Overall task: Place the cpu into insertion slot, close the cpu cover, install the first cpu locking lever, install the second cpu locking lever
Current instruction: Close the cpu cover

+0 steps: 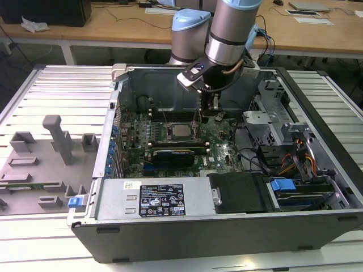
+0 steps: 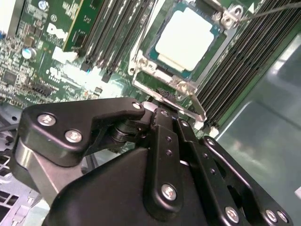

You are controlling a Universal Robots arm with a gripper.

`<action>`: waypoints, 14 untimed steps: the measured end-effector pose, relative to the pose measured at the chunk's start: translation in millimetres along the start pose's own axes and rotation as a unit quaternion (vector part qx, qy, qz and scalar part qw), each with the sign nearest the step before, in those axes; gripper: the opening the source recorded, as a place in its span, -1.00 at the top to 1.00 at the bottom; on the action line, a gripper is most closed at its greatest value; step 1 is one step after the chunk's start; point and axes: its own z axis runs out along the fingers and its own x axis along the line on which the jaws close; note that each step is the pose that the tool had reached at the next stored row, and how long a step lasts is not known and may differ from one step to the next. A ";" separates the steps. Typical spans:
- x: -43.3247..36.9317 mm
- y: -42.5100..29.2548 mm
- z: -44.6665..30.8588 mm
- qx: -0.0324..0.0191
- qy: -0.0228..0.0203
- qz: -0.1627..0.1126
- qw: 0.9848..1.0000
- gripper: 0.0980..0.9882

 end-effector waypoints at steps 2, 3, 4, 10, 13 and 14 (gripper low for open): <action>0.1 -3.5 0.4 0.000 0.000 0.000 1.000 0.98; 0.1 -4.6 0.5 0.000 0.000 0.000 1.000 0.98; 0.1 -6.2 0.7 0.000 0.000 0.000 1.000 0.98; 0.2 -14.6 1.5 -0.002 0.000 0.000 1.000 0.98; 0.3 -21.5 2.5 -0.012 0.000 0.000 1.000 0.98; 0.3 -24.0 2.9 -0.016 0.000 0.000 1.000 0.98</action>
